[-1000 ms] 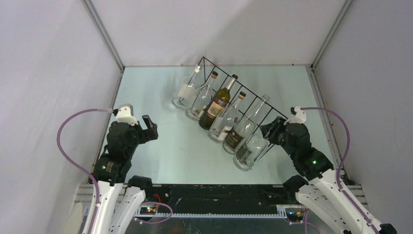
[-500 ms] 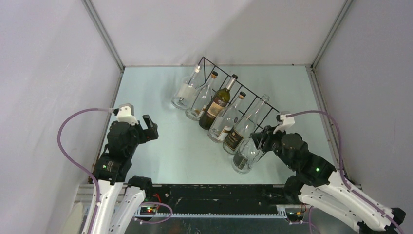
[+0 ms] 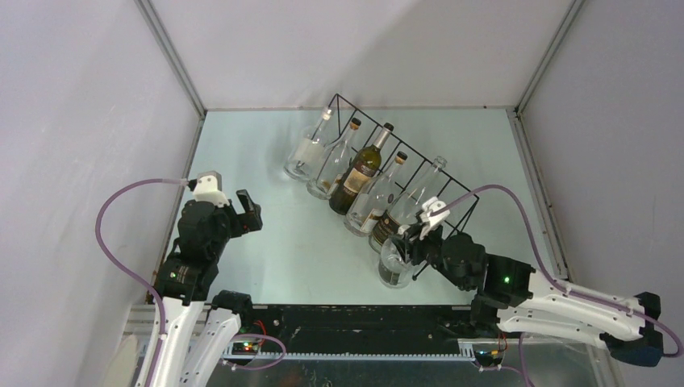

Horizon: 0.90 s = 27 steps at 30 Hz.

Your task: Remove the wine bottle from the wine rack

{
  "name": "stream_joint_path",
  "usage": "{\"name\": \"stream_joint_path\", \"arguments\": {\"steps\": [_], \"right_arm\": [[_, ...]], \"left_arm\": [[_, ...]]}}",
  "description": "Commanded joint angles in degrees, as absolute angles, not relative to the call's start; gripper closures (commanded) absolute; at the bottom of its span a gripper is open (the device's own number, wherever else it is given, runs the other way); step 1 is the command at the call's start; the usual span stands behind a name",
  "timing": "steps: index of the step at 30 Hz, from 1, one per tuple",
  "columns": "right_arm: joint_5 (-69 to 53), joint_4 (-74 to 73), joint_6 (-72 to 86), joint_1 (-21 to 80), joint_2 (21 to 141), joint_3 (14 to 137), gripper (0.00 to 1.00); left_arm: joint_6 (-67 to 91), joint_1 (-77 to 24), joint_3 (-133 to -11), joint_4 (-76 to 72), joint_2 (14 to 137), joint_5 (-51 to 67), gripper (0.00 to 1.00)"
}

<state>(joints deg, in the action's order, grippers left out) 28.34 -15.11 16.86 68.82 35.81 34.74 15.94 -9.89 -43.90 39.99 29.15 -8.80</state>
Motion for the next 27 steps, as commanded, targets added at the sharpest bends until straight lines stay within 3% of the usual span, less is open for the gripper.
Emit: {"name": "stream_joint_path", "arguments": {"steps": [1, 13, 27], "right_arm": [[29.92, -3.99, 15.50, 72.91, 37.48, 36.60, 1.00], [30.67, 2.52, 13.26, 78.69, 45.47, 40.52, 1.00], [27.78, 20.85, 7.55, 76.83, 66.18, 49.43, 1.00]], "left_arm": [[14.77, -10.16, -43.77, 38.40, 29.01, -8.70, 0.02], [14.77, -10.12, -43.85, 38.42, 29.14, -8.86, 0.02], [15.11, -10.02, -43.96, 39.26, 26.28, -11.92, 0.02]]}}
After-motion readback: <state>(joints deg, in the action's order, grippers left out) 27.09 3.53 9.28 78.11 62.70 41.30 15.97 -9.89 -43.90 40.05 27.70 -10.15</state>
